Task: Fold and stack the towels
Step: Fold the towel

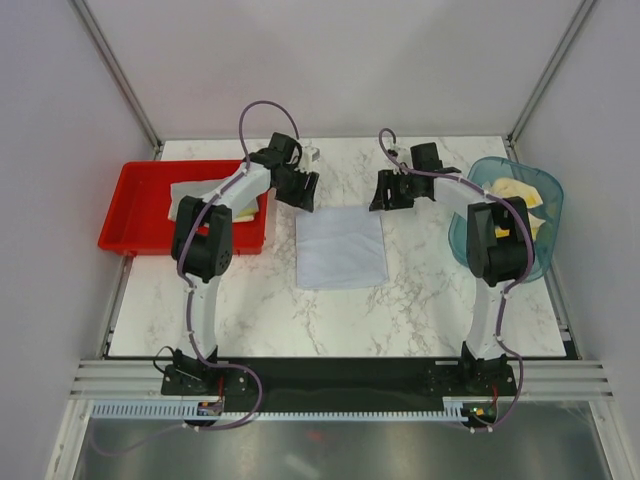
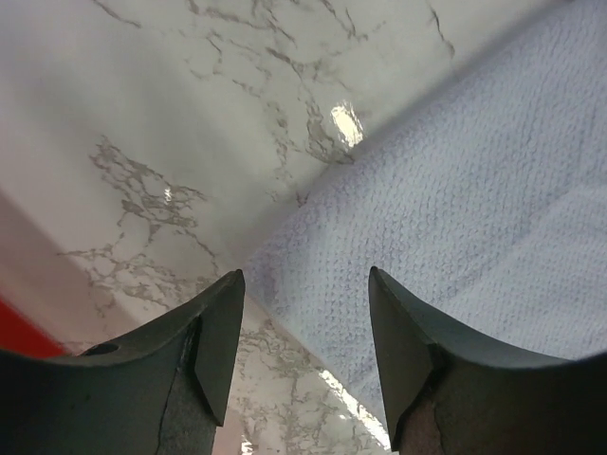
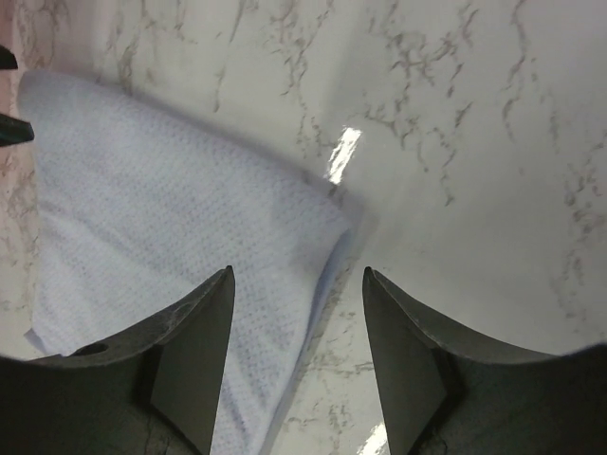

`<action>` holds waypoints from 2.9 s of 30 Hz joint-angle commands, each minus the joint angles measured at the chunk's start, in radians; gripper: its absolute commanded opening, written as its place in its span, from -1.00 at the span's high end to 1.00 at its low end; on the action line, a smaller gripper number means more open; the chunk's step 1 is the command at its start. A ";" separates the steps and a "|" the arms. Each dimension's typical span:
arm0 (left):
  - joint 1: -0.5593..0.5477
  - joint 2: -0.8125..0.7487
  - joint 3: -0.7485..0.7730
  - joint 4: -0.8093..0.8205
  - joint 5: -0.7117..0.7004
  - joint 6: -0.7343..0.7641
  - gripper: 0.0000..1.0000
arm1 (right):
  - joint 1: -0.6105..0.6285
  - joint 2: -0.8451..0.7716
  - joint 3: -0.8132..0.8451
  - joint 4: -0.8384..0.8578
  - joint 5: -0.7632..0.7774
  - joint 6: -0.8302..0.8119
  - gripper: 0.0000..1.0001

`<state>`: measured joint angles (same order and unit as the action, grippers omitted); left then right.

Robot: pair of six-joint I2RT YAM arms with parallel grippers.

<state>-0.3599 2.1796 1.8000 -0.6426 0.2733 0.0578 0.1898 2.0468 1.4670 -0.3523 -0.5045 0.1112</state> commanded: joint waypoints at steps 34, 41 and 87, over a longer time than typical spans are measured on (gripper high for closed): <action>0.082 0.190 0.191 -0.143 0.291 0.240 0.77 | -0.067 0.230 0.237 -0.036 -0.272 -0.186 0.91; 0.081 0.137 0.223 -0.129 0.288 0.215 0.95 | -0.066 0.153 0.207 -0.002 -0.236 -0.197 1.00; -0.088 -0.484 -0.536 0.254 -0.055 0.154 0.96 | -0.001 -0.542 -0.626 0.504 -0.059 0.008 1.00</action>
<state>-0.4217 1.7676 1.3006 -0.4599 0.3252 0.2352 0.1799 1.5761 0.8738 0.1062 -0.5968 0.0803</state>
